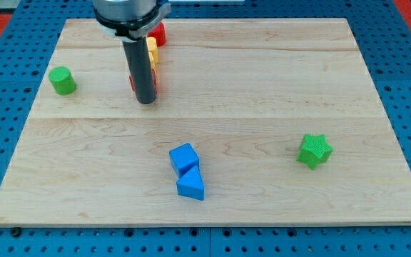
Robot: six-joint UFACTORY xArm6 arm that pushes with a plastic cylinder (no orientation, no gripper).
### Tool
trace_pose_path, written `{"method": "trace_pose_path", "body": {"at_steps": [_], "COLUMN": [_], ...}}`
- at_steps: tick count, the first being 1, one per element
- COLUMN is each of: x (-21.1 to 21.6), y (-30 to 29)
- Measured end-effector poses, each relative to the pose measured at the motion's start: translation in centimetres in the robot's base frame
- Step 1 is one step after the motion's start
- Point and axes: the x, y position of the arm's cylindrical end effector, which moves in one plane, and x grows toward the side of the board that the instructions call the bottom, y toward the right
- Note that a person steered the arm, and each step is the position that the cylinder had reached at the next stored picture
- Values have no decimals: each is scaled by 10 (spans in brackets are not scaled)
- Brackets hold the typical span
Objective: Move the green circle to the vertical top side of the green star
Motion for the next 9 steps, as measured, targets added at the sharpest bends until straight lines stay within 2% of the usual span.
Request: {"method": "trace_pose_path", "body": {"at_steps": [1, 2, 3, 4, 5, 6, 7, 8, 9], "x": [9, 49, 52, 2, -11, -11, -48, -51, -41], "y": [-1, -66, -156, -173, -159, -183, -183, -147, -142]}}
